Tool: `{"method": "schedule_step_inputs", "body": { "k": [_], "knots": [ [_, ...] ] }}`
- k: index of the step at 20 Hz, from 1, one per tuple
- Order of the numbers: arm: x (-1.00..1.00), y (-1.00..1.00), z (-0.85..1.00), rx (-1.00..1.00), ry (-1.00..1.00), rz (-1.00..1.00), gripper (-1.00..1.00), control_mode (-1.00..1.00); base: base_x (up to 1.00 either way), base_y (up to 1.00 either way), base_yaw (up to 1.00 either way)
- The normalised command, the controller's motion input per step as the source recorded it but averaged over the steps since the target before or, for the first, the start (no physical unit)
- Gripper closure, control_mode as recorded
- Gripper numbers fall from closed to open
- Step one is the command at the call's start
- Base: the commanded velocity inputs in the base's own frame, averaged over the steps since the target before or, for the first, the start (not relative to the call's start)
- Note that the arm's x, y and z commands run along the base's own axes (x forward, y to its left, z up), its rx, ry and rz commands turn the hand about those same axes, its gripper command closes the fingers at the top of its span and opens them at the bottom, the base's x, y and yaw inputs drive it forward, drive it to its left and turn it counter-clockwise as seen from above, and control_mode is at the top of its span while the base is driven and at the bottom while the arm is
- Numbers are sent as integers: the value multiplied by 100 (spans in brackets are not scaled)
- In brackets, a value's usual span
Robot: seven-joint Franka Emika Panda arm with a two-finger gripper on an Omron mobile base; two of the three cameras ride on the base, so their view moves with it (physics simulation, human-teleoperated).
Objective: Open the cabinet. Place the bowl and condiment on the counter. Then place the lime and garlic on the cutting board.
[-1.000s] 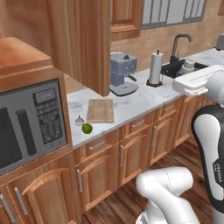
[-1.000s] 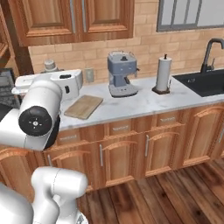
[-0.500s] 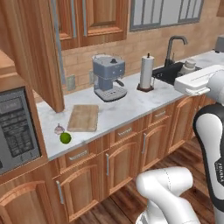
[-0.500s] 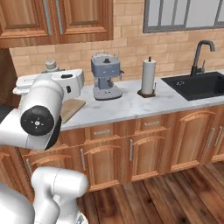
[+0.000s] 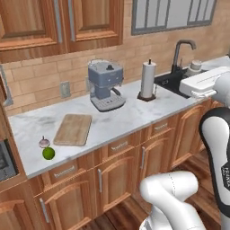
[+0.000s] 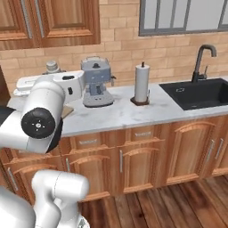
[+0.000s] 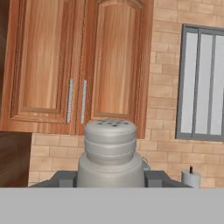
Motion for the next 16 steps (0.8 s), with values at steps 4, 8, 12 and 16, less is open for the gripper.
{"method": "schedule_step_inputs", "body": {
  "k": [4, 8, 12, 16],
  "knots": [
    [0, 0, 0, 0, 0, 0, 100, 100, 63, -15, 24],
    [0, 0, 0, 0, 0, 0, 100, 100, 65, -17, 25],
    [0, 0, 0, 0, 0, 0, 100, 100, 50, -16, 24],
    [0, 0, 0, 0, 0, 0, 100, 100, 27, -24, 23]
  ]
}}
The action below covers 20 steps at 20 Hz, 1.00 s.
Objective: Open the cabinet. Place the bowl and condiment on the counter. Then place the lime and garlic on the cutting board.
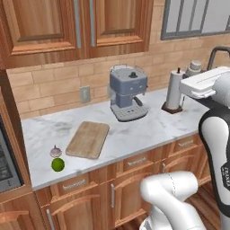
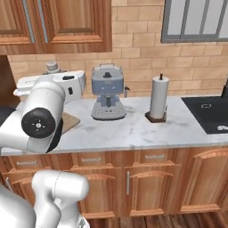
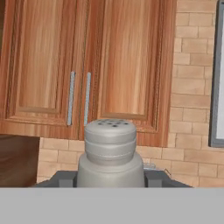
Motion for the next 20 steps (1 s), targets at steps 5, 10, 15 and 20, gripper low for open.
{"method": "schedule_step_inputs", "body": {
  "k": [5, 10, 15, 20],
  "knots": [
    [0, 0, 0, 0, 0, 0, 100, 100, 48, -22, 26],
    [0, 0, 0, 0, 0, 0, 100, 100, 58, -22, 29],
    [0, 0, 0, 0, 0, 0, 100, 100, 39, -27, 27],
    [7, -13, -21, 5, -3, 13, 100, -100, 9, -12, 10]
  ]
}}
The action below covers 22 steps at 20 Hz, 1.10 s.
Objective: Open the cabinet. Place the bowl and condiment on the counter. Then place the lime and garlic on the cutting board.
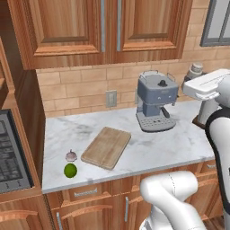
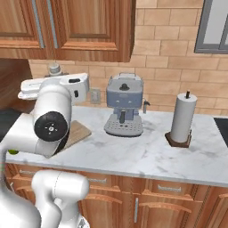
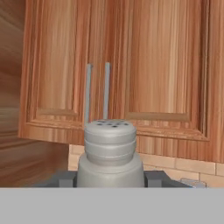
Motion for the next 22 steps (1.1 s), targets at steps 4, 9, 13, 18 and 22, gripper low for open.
{"method": "schedule_step_inputs", "body": {
  "k": [4, 9, 13, 18, 22],
  "knots": [
    [14, -15, -39, 4, -5, 19, 100, -100, 0, 0, 0],
    [2, -6, -32, 1, 0, 17, 100, -100, 0, 0, 0],
    [5, 0, -24, 0, 0, 13, 100, -100, 0, 0, 0],
    [8, 0, -23, -1, 0, 7, 100, -100, 0, 0, 0],
    [3, 0, -22, -1, 0, 5, 100, -100, 0, 0, 0]
  ]
}}
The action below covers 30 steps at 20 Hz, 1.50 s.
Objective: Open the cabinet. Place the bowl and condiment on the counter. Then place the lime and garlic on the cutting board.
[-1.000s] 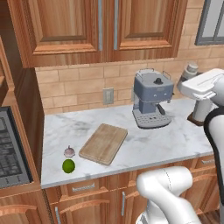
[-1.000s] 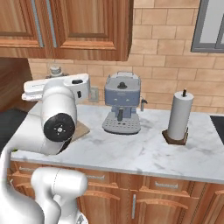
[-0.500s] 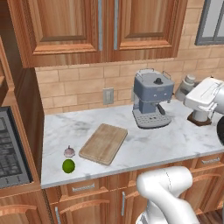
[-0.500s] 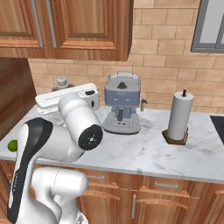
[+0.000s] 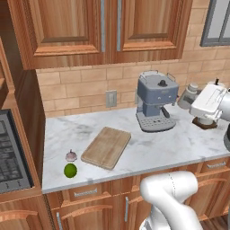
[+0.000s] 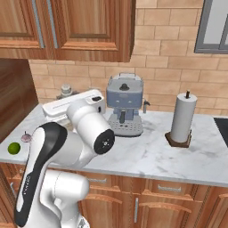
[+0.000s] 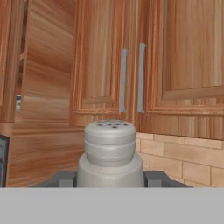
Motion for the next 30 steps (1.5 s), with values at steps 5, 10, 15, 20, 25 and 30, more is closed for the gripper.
{"method": "schedule_step_inputs", "body": {
  "k": [5, 10, 15, 20, 25, 30],
  "knots": [
    [3, 0, -29, -3, 0, 7, 100, -100, 0, 0, 0],
    [5, 0, -32, -6, 0, 7, 100, -100, 0, 0, 0],
    [8, 0, -35, -4, 0, 7, 100, -100, 0, 0, 0],
    [12, 2, -37, -3, 0, 7, 100, -100, 0, 0, 0],
    [1, 0, -39, -4, 5, 6, 100, -100, 0, 0, 0],
    [2, 4, -40, -4, 6, 5, 100, -100, 0, 0, 0]
  ]
}}
